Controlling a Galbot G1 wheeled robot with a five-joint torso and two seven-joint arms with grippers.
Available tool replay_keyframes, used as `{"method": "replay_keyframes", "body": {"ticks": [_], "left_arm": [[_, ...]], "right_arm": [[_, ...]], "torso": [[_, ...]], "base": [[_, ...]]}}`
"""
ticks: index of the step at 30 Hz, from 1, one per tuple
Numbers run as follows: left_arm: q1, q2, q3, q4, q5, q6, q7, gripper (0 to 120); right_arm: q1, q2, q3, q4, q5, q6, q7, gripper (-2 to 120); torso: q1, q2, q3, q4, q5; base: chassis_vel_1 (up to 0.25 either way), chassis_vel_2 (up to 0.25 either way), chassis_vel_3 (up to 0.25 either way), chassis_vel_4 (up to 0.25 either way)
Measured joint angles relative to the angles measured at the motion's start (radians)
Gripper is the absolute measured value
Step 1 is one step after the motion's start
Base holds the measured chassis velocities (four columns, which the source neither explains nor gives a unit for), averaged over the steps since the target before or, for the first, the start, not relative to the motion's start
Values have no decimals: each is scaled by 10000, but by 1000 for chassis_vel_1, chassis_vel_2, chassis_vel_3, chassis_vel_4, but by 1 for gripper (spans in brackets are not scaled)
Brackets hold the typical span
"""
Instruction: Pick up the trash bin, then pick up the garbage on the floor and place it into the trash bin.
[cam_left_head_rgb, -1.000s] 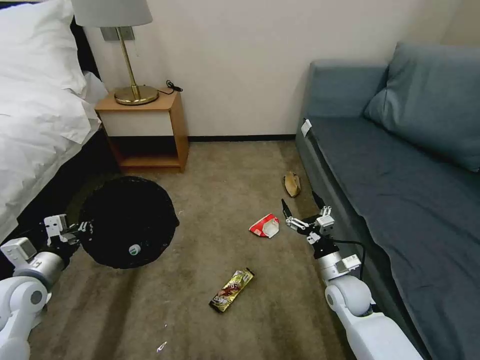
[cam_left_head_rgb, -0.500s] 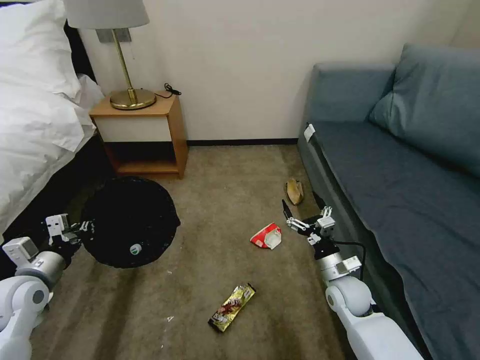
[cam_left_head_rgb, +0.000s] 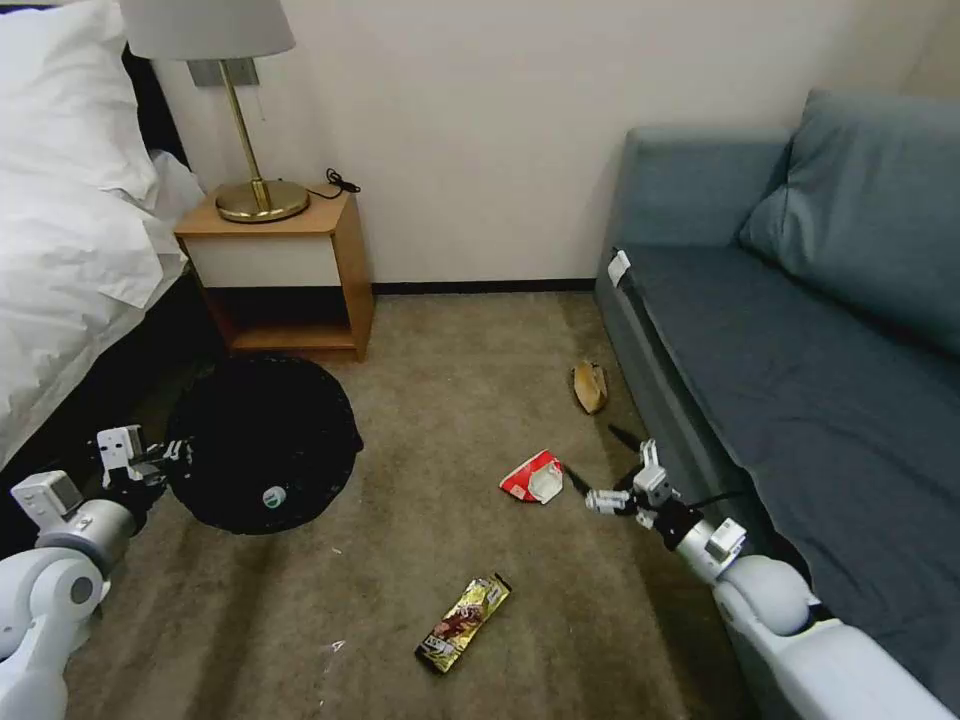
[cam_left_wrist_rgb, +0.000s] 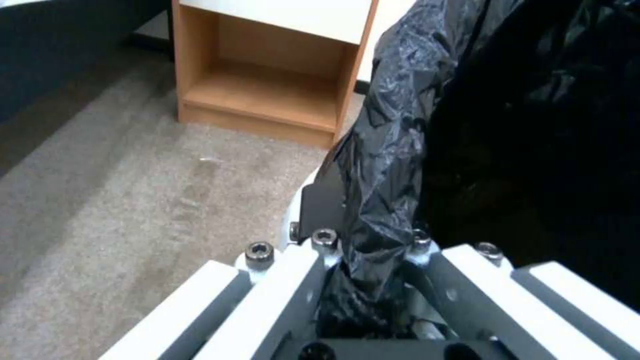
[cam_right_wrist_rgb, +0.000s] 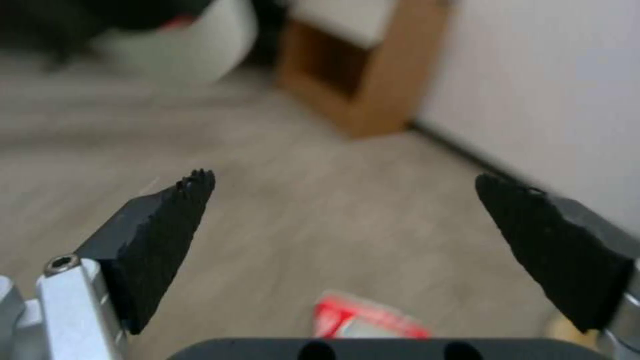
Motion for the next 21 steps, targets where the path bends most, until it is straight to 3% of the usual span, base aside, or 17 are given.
{"method": "replay_keyframes", "body": {"ticks": [2,3,5,6,7,8,11,21], "left_arm": [[-24,-42,45,42,46,-29,17,2],[-24,-42,45,42,46,-29,17,2],[-24,-106,51,88,115,-62,63,2],[-24,-106,51,88,115,-62,63,2],[-38,-162,56,132,168,-86,84,2],[-38,-162,56,132,168,-86,84,2],[-145,-361,125,250,319,-150,147,2],[-216,-563,147,260,497,-226,263,2]], "right_arm": [[672,-474,-308,-798,-154,286,-2075,100],[672,-474,-308,-798,-154,286,-2075,100],[1467,-617,-531,-1571,-1260,691,-3680,100],[1467,-617,-531,-1571,-1260,691,-3680,100],[2030,-514,-638,-2100,-2090,1113,-4264,100],[2030,-514,-638,-2100,-2090,1113,-4264,100],[3441,174,-1095,-3451,-3829,1912,-4960,100],[5190,1384,-2850,-4974,-5416,2400,-5516,100]], "torso": [[0,0,0,-4,1],[0,0,0,-4,1],[0,0,0,3,-3],[0,0,0,3,-3],[0,0,0,3,-2],[0,0,0,3,-2],[0,0,1,7,0],[0,-1,2,2,0]], "base": [[0,0,0,0],[0,0,0,0],[0,0,0,0],[0,0,0,0],[0,0,0,0],[0,0,0,0],[0,0,0,0],[0,0,0,0]]}}
